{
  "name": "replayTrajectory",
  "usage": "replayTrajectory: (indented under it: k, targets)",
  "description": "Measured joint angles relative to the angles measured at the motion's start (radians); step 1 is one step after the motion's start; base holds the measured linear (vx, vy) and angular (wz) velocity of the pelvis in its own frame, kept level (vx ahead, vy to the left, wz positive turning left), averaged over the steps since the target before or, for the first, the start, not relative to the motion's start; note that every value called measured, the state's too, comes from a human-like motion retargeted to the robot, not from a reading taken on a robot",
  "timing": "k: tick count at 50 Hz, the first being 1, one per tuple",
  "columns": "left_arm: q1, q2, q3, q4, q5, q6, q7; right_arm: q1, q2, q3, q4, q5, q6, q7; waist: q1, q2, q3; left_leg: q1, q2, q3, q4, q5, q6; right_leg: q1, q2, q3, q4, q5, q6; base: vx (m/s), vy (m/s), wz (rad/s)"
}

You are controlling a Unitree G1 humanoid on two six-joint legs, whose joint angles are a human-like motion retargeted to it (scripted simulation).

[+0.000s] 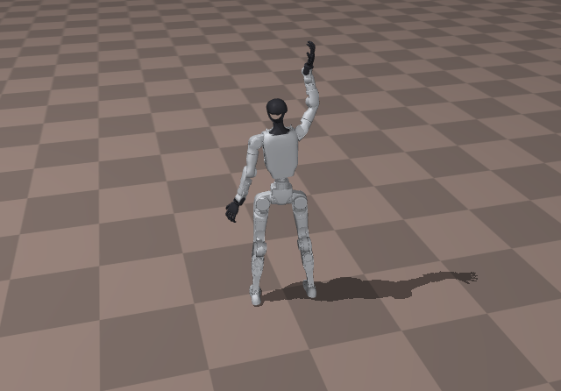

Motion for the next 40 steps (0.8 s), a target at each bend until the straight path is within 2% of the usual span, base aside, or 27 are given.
replayTrajectory:
  k: [5,10,14,18,23,29,35,40]
  targets:
    - [-0.307,0.057,-0.130,-0.058,0.034,-0.003,0.014,0.654,0.008,-0.300,-0.314,-0.140,0.011,0.006,-0.031,0.028,0.007,0.031,-0.014,-0.008,0.005,-0.006,0.014,0.032,-0.014,-0.001,0.008,-0.012,-0.009,-0.03,0.02,0.03]
    - [-0.526,0.099,-0.271,-0.149,0.002,-0.042,-0.009,1.297,0.154,-0.577,-0.468,-0.286,0.075,0.118,-0.054,0.042,0.005,0.046,-0.016,-0.014,0.010,-0.009,0.023,0.049,-0.015,-0.003,0.015,-0.020,-0.023,0.00,0.00,0.00]
    - [-0.632,0.099,-0.328,-0.203,-0.014,-0.060,-0.039,1.744,0.334,-0.746,-0.443,-0.382,0.130,0.179,-0.049,0.046,0.011,0.051,-0.019,-0.018,0.012,-0.007,0.032,0.053,-0.017,-0.004,0.022,-0.025,-0.031,0.00,0.00,0.00]
    - [-0.661,0.072,-0.348,-0.238,0.011,-0.062,-0.061,2.085,0.522,-0.856,-0.308,-0.477,0.178,0.203,-0.036,0.053,0.024,0.045,-0.024,-0.022,0.012,-0.003,0.040,0.046,-0.021,-0.006,0.026,-0.026,-0.035,0.00,0.00,0.00]
    - [-0.600,0.026,-0.368,-0.219,0.048,-0.054,-0.100,2.359,0.678,-0.887,-0.054,-0.643,0.226,0.220,-0.024,0.062,0.048,0.029,-0.033,-0.029,0.009,0.005,0.049,0.032,-0.031,-0.013,0.029,-0.026,-0.035,0.00,0.00,0.00]
    - [-0.446,-0.029,-0.351,-0.091,0.077,-0.050,-0.129,2.557,0.766,-0.863,0.229,-0.839,0.256,0.275,-0.031,0.071,0.073,0.011,-0.044,-0.041,0.004,0.014,0.059,0.018,-0.043,-0.024,0.029,-0.026,-0.036,0.00,0.00,0.00]
    - [-0.279,-0.078,-0.316,0.045,0.046,-0.076,-0.066,2.720,0.809,-0.914,0.313,-0.814,0.251,0.271,-0.038,0.073,0.098,0.001,-0.049,-0.043,-0.003,0.021,0.063,0.006,-0.048,-0.027,0.028,-0.024,-0.035,0.00,0.00,0.00]
    - [-0.176,-0.095,-0.221,0.087,0.013,-0.079,-0.079,2.782,0.803,-0.951,0.314,-0.804,0.245,0.290,-0.038,0.075,0.122,-0.006,-0.048,-0.038,-0.005,0.025,0.059,-0.004,-0.047,-0.022,0.028,-0.020,-0.035,0.00,0.00,0.00]
